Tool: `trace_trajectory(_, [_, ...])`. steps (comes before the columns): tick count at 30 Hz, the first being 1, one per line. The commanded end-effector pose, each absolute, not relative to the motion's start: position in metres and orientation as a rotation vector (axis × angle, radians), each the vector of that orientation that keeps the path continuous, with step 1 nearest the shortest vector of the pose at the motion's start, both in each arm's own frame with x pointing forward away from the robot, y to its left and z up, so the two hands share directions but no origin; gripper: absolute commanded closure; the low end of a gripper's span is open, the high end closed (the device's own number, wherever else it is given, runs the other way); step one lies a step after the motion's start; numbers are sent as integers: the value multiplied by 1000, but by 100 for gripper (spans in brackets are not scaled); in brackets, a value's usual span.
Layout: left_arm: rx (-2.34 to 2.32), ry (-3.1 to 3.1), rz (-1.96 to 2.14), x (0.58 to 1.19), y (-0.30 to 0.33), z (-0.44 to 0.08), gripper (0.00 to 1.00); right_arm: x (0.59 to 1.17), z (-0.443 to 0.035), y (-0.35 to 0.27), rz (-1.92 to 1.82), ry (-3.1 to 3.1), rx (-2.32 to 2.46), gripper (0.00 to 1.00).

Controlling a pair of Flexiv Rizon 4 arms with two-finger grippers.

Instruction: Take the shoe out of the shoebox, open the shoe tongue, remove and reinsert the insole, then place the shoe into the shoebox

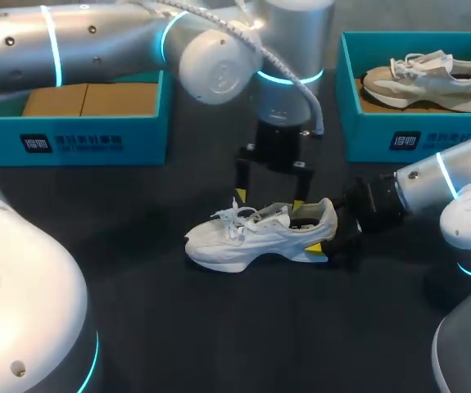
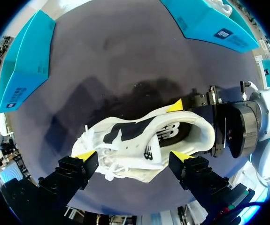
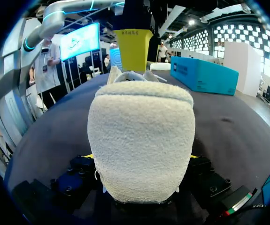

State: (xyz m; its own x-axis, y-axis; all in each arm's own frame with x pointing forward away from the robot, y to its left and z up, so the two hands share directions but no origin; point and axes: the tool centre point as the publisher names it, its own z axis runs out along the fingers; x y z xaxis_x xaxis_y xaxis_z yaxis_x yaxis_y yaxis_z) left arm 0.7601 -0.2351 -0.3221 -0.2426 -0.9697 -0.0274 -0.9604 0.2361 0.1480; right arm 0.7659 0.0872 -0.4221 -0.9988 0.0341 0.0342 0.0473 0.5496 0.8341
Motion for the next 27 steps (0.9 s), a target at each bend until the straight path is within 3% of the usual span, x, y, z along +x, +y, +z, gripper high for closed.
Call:
trace_trajectory(1, [1879,-2436,-243,760,-246,-331,0,767,-424,89,-1478,-2757,-73,100])
trace_trajectory(27, [1967,-2412,-396,766,-225,-372,0,767,-424,89,-1478,-2757,-73,100])
